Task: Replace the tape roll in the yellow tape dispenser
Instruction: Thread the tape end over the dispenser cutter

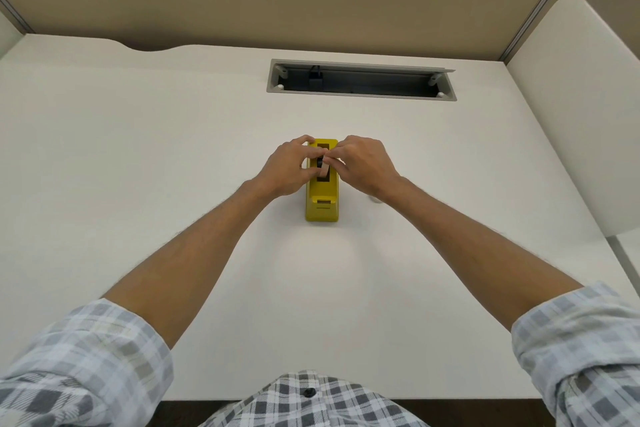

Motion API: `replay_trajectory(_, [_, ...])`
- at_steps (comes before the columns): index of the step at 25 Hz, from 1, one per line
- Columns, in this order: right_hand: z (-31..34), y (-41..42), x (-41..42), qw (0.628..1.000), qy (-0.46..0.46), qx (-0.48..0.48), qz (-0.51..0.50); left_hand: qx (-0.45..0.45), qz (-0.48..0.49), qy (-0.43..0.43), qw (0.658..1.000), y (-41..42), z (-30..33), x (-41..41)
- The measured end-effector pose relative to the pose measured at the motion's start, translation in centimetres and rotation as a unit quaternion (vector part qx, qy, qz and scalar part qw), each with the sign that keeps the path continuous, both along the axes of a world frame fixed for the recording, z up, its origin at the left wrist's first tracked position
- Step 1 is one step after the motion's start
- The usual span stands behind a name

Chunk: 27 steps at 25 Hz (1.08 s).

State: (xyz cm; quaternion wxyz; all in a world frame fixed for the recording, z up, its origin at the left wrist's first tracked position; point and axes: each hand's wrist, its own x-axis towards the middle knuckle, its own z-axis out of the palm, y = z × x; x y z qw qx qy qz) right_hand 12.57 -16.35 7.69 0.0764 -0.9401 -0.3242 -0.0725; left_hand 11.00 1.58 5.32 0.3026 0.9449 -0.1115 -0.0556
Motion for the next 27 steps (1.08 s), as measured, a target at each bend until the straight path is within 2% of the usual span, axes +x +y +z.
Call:
replay_trajectory(8, [0.8, 0.9, 0.4, 0.997, -0.017, -0.077, -0.017, 0.005, -0.005, 0.004, 1.000, -0.1, 0.4, -0.1])
replay_trajectory(14, [0.3, 0.5, 0.1, 1.000, -0.002, -0.011, -0.003, 0.011, 0.003, 0.007, 1.000, 0.0, 0.1, 0.0])
replay_trajectory(17, [0.0, 0.3, -0.1, 1.000, -0.013, -0.015, 0.004, 0.011, 0.004, 0.010, 1.000, -0.1, -0.2, 0.0])
replay_trajectory(21, [-0.6, 0.2, -0.9, 0.998, -0.054, 0.003, -0.038, 0.008, 0.006, 0.009, 1.000, 0.0, -0.3, 0.1])
replay_trajectory(24, [-1.0, 0.5, -1.8, 0.994, -0.080, 0.050, -0.064, 0.002, 0.005, 0.004, 1.000, 0.1, -0.4, 0.1])
replay_trajectory(27, [-1.1, 0.9, -2.0, 0.993, -0.077, 0.058, -0.062, -0.003, 0.005, 0.005, 1.000, 0.1, -0.5, 0.1])
